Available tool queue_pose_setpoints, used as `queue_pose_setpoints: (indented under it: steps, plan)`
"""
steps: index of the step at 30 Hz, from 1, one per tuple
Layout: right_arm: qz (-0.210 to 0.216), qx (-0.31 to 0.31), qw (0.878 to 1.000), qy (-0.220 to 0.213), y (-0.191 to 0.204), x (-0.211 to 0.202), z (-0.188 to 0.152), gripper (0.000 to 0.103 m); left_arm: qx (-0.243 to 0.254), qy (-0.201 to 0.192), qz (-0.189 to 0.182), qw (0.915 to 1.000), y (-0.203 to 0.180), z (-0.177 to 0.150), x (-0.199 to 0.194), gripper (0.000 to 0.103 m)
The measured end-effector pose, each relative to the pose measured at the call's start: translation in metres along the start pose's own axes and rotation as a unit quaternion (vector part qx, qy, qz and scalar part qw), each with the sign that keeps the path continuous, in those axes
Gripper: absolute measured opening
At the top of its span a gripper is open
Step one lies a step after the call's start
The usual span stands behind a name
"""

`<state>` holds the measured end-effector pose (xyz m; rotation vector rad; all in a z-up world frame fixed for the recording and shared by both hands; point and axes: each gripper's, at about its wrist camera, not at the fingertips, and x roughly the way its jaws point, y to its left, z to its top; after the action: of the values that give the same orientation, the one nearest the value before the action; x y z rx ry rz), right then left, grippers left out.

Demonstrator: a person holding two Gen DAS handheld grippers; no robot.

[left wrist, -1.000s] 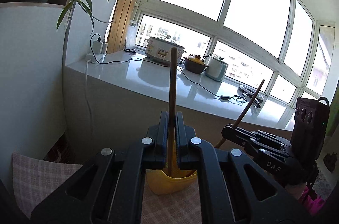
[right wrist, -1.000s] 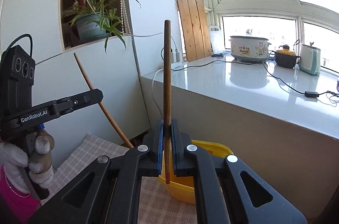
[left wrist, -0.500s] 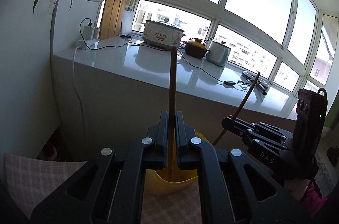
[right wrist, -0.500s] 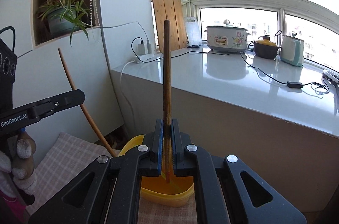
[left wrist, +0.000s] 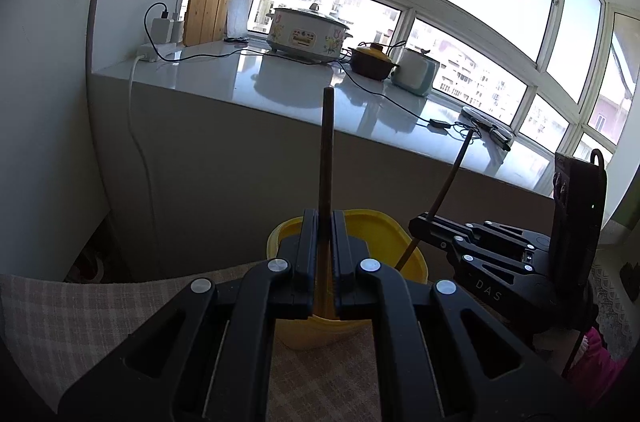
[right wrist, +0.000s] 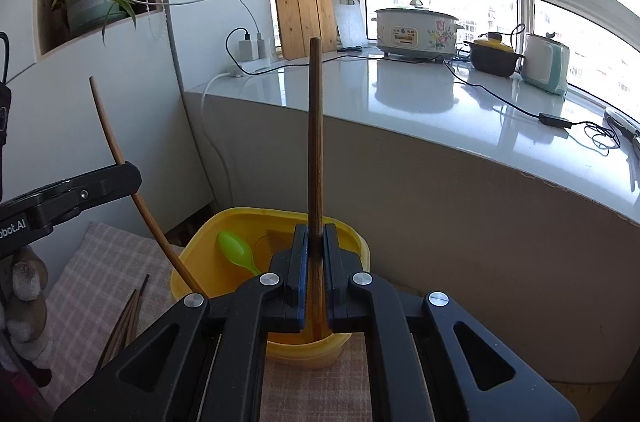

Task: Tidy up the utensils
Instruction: 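Lower the chopsticks into the yellow container and open both grippers, then withdraw both grippers from the container back to the remaining chopsticks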

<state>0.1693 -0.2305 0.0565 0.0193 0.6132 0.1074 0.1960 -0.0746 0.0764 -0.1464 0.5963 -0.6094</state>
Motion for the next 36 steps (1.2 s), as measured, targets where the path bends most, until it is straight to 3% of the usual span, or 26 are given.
queue_pose_setpoints:
  steps: [7,9,11,13,18,29,30,32,33,36]
  plan:
    - [-0.017,-0.011,1.0,0.016,0.01,0.003,-0.01,0.005,0.006,0.018,0.001,0.9998,-0.001,-0.013,0.0,0.004]
    - [-0.023,-0.016,0.999,0.018,0.014,0.002,-0.011,0.006,0.002,0.021,0.001,0.9998,0.001,-0.015,-0.003,0.012]
    - [-0.03,-0.02,0.999,0.016,0.017,0.0,-0.012,0.018,0.003,0.019,0.003,0.9998,0.002,-0.018,-0.008,0.029]
    - [-0.038,-0.026,0.999,0.008,0.02,-0.004,-0.011,0.039,0.011,0.013,0.01,0.9998,0.003,-0.022,-0.016,0.029]
    - [-0.04,-0.045,0.998,-0.006,0.036,-0.016,-0.013,0.04,0.012,0.006,0.026,0.9996,0.013,-0.034,-0.038,0.029]
    - [0.006,-0.073,0.997,-0.009,0.073,-0.031,-0.029,0.04,-0.018,0.026,0.102,0.9943,0.064,-0.073,-0.082,0.03]
    - [0.012,-0.076,0.997,-0.005,0.077,-0.03,-0.031,0.041,-0.022,0.034,0.11,0.9932,0.069,-0.078,-0.084,0.031]
    - [0.024,-0.081,0.996,0.004,0.084,-0.029,-0.035,0.047,-0.032,0.049,0.127,0.9901,0.081,-0.087,-0.088,0.053]
    - [0.031,-0.085,0.996,0.009,0.088,-0.028,-0.038,0.049,-0.039,0.056,0.14,0.9878,0.087,-0.093,-0.091,0.057]
    - [0.046,-0.103,0.993,0.022,0.1,-0.024,-0.048,0.05,-0.055,0.073,0.171,0.981,0.106,-0.109,-0.096,0.06]
